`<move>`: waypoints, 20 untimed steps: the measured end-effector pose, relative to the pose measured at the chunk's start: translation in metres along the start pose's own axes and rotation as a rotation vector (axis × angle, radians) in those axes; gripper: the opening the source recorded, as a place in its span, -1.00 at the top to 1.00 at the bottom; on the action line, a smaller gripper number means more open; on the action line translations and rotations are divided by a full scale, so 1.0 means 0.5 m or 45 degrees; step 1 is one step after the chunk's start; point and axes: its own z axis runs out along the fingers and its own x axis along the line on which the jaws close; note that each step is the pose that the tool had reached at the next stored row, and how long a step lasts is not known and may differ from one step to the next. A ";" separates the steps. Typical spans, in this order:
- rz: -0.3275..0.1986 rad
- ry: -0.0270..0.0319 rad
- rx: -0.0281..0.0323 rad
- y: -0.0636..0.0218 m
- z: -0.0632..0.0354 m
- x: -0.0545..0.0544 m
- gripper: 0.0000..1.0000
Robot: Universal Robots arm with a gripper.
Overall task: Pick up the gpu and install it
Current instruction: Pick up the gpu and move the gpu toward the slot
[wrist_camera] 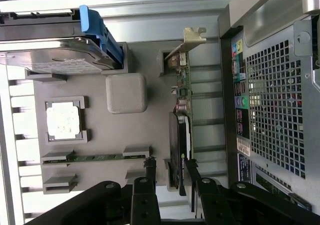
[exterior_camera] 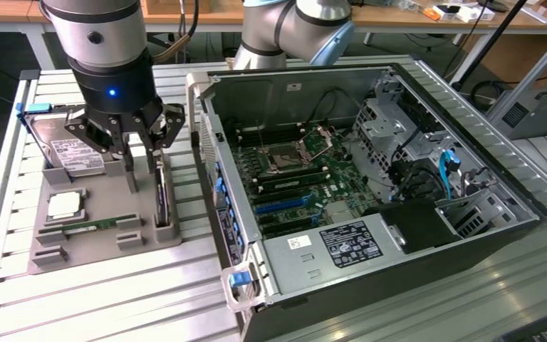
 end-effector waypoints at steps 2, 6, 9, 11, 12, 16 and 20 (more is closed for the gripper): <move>0.000 0.0000 0.0000 0.000 0.001 0.000 0.28; 0.000 0.0000 0.0000 0.000 0.003 0.000 0.28; 0.000 0.0000 0.0001 -0.001 0.005 0.000 0.28; 0.000 0.0000 0.0000 -0.001 0.005 0.000 0.28; 0.000 0.0001 0.0000 -0.001 0.006 0.000 0.28; 0.000 0.0000 0.0000 -0.001 0.007 0.000 0.28; 0.000 0.0000 0.0000 -0.001 0.012 0.000 0.28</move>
